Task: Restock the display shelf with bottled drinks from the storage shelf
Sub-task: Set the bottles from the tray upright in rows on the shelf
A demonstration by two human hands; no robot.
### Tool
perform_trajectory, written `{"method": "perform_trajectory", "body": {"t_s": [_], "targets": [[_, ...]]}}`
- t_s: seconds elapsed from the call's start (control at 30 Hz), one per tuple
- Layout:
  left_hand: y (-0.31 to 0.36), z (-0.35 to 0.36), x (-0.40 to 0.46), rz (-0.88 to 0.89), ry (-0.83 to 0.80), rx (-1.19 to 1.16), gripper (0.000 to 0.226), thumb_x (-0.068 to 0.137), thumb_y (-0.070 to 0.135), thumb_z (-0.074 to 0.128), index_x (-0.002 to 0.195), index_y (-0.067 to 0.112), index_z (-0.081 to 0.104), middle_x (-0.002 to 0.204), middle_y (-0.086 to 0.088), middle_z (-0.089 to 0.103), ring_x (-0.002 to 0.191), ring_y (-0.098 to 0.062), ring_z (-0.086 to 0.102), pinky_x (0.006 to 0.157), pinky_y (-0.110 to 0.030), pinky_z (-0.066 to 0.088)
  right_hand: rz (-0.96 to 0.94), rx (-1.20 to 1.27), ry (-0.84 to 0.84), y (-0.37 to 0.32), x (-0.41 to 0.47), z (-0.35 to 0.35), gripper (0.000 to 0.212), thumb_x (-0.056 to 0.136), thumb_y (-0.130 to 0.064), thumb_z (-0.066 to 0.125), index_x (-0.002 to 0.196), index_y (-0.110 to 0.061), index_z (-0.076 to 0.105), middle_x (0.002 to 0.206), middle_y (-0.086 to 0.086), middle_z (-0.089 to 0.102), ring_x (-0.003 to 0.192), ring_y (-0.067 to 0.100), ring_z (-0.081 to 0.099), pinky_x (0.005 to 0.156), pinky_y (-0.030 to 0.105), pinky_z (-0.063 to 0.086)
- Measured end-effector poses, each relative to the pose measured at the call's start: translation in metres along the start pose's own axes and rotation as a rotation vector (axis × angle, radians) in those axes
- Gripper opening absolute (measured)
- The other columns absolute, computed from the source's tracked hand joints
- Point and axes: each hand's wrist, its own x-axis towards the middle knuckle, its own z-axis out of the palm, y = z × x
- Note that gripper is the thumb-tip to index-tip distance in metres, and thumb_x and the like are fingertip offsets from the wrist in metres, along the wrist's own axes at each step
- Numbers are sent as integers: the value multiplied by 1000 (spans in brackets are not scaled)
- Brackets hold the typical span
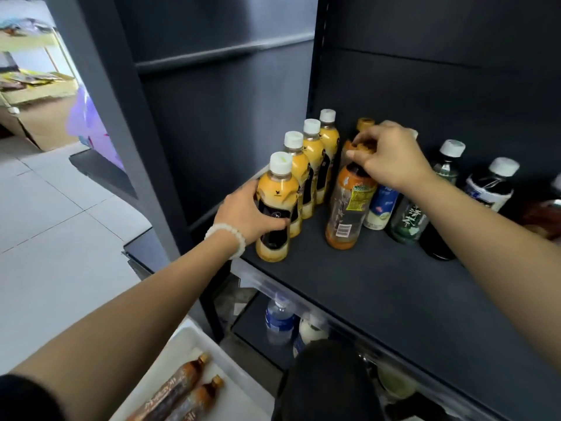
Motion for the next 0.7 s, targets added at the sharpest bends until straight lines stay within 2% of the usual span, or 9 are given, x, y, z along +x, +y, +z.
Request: {"method": "perform_trajectory", "body": {"t_s": [0.17,0.3,0.4,0.47,0.57,0.63,0.7], "targets": [[-17,-5,15,-46,-37,-100,56,61,27,83,110,26,57,99,12,66,95,-6,62,85,-26,50,32,23,44,5,25,15,29,85,-31,65,109,-14,66,113,12,55,107,27,53,86,26,38],[-15,-17,19,-21,-153,-19,59,62,30,85,112,33,54,95,20,63,89,4,58,80,-19,45,62,27,72,4,38,24,32,85,-32,65,111,-13,66,114,15,55,104,29,55,83,31,42],[-14,-22,18,-23,-202,14,77,61,34,86,128,32,48,104,17,62,97,-5,60,89,-26,48,84,-16,3,2,47,21,34,87,-32,64,114,-11,63,117,16,56,107,31,55,80,29,40],[-10,-25,16,-9,-186,17,83,61,35,86,132,29,43,110,12,60,102,-10,59,91,-29,48,94,-15,-122,0,52,13,33,88,-29,61,117,-13,62,121,13,59,110,28,56,79,27,39],[5,-33,15,72,-101,-24,80,65,32,84,133,27,42,111,9,55,97,-9,56,85,-25,46,88,-31,-322,-1,53,-3,38,89,-22,59,126,-17,57,125,9,59,113,25,55,82,24,38],[17,-39,16,138,-50,-36,70,67,28,83,127,27,47,110,7,55,93,-8,56,81,-22,47,88,-64,-324,-1,52,-8,40,88,-24,63,126,-15,58,125,10,60,114,25,55,85,25,39],[25,-43,18,189,-21,-13,56,68,26,82,116,29,53,108,7,59,92,-7,56,80,-20,49,109,-105,-259,-2,54,-4,39,85,-31,66,118,-10,62,117,13,63,107,27,58,82,27,42]]}}
